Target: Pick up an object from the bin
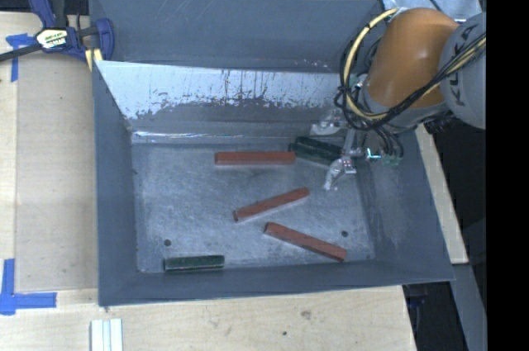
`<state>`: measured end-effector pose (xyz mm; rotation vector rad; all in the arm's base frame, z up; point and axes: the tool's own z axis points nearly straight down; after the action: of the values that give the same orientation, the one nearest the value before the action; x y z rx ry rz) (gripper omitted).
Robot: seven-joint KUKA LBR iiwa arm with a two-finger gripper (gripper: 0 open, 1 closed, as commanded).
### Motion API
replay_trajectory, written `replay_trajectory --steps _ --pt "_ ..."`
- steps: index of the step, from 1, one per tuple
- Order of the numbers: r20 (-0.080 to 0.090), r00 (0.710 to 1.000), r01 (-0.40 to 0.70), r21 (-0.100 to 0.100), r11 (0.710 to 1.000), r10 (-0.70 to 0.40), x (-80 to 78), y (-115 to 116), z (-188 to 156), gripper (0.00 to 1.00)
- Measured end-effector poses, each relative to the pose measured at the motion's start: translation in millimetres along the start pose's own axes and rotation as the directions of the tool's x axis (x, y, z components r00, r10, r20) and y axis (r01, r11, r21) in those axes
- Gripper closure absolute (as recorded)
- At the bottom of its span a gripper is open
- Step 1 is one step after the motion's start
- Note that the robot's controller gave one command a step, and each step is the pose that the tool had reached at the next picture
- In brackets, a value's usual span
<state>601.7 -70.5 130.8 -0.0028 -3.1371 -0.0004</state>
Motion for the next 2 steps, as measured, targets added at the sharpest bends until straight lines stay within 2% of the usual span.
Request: replay_trajectory --steps 2 --pt "0.007 1.0 0.005 0.001 1.0 -0.005 -2.3 0.3 -3.0 0.0"
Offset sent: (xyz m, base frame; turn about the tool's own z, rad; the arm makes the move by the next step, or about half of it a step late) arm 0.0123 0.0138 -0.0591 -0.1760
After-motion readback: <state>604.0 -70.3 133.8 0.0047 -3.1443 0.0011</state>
